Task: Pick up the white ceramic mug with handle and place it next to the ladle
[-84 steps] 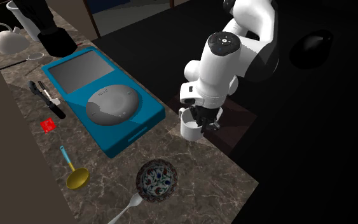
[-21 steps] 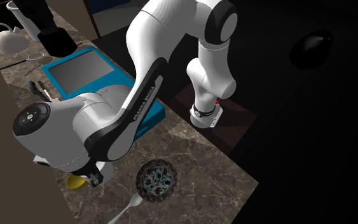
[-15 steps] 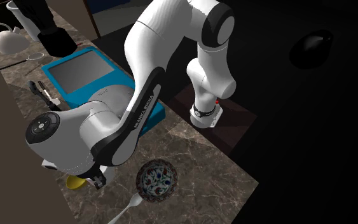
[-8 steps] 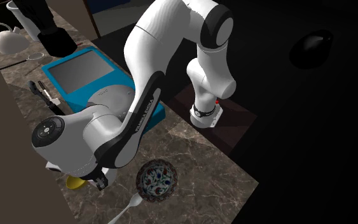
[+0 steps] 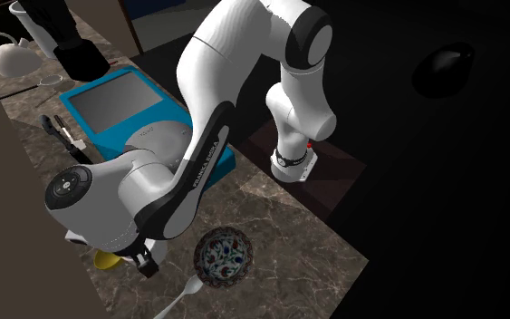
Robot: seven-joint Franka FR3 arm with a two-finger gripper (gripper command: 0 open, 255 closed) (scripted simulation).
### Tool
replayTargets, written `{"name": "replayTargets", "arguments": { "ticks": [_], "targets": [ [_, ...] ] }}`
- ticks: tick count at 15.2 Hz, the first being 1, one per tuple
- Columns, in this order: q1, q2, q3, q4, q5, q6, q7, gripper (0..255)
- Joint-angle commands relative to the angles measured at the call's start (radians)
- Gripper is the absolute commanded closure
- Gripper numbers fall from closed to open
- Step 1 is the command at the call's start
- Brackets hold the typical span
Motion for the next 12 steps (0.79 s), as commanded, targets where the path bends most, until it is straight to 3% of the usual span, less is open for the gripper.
{"name": "replayTargets", "arguments": {
  "ticks": [1, 5, 12],
  "targets": [
    [0.000, 0.000, 0.000, 0.000, 0.000, 0.000, 0.000, 0],
    [-0.001, -0.058, 0.000, 0.058, 0.003, -0.116, -0.002, 0],
    [-0.001, -0.058, 0.000, 0.058, 0.003, -0.116, -0.002, 0]
  ]
}}
